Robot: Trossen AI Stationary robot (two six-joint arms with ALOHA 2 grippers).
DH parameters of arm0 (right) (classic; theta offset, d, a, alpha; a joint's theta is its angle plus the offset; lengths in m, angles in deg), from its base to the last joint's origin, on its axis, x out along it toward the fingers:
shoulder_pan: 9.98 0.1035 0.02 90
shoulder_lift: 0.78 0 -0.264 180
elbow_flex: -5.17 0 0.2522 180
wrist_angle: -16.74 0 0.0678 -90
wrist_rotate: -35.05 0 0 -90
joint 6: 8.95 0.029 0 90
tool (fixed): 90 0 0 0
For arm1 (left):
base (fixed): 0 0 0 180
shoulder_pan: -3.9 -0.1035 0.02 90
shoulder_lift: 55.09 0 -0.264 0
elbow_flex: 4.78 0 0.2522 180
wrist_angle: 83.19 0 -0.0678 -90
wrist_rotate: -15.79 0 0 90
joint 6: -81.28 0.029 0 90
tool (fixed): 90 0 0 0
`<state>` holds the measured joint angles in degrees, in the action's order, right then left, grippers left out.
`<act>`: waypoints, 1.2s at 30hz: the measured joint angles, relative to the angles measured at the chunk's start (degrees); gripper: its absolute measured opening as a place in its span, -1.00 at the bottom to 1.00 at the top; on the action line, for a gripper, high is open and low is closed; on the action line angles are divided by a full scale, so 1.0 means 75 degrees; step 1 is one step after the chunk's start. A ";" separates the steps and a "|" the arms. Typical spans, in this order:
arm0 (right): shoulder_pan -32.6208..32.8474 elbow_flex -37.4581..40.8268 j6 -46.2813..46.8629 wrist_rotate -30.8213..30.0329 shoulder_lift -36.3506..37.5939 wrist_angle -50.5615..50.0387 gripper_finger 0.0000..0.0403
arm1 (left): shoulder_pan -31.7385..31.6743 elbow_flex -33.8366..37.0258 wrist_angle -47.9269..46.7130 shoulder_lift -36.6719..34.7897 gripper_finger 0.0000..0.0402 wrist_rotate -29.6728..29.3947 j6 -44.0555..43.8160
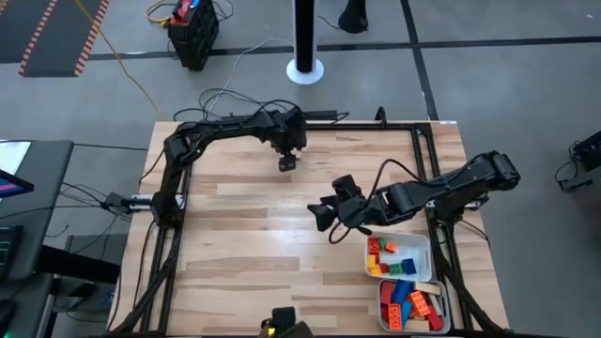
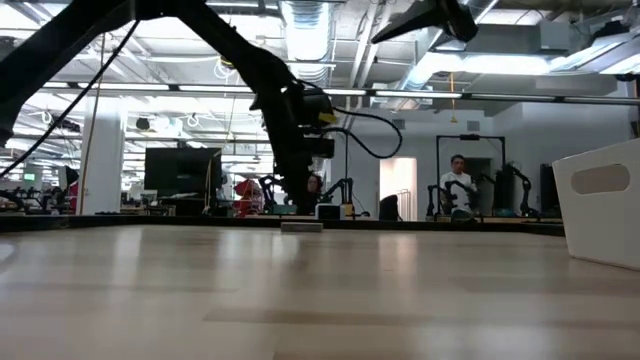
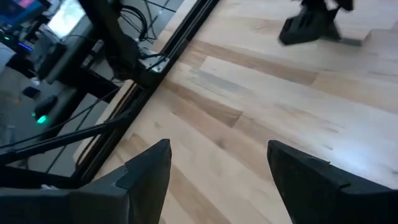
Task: Sort blocks by size
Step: Put the big brown block into the gray bin
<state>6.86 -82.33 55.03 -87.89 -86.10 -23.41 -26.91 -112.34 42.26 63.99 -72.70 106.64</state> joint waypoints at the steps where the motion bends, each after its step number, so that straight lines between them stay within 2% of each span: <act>1: 0.0077 0.0000 0.0039 -0.0036 0.0000 0.0037 0.44 | -0.0054 0.0023 0.0087 0.0042 0.22 -0.0010 -0.0037; 7: 0.0395 -0.0003 0.0401 -0.0454 0.0000 0.0051 0.44 | -0.0465 0.0002 0.0301 0.0023 0.22 0.0182 0.0041; 12: 0.0464 -0.0003 0.0610 -0.0655 0.0000 0.0049 0.44 | -0.0792 0.0096 0.0438 0.0015 0.22 0.0962 -0.0010; 15: 0.0464 -0.0003 0.0664 -0.0674 0.0000 0.0051 0.44 | -0.0810 0.0239 0.0386 0.0135 0.22 0.1174 0.0031; 20: 0.0440 -0.0003 0.0664 -0.0689 -0.0001 0.0076 0.44 | -0.0697 0.0674 0.0497 0.0296 0.22 0.1086 0.0189; 25: 0.0438 -0.0003 0.0666 -0.0689 -0.0003 0.0101 0.44 | -0.0585 0.0690 0.0470 0.0360 0.20 0.0760 0.0212; 28: 0.0438 -0.0003 0.0665 -0.0689 -0.0003 0.0098 0.44 | -0.0504 0.0690 0.0505 0.0360 0.03 0.0616 0.0378; 33: 0.0438 -0.0003 0.0664 -0.0685 -0.0003 0.0032 0.44 | -0.0371 0.0690 0.0491 0.0357 -0.54 0.0480 0.0364; 36: 0.0473 -0.0003 0.0672 -0.0568 0.0005 -0.0149 0.44 | -0.0343 0.0690 0.0500 0.0357 -0.54 0.0531 0.0132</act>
<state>10.41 -82.35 60.07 -92.15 -86.07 -24.53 -29.48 -107.16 46.01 66.67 -68.72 107.64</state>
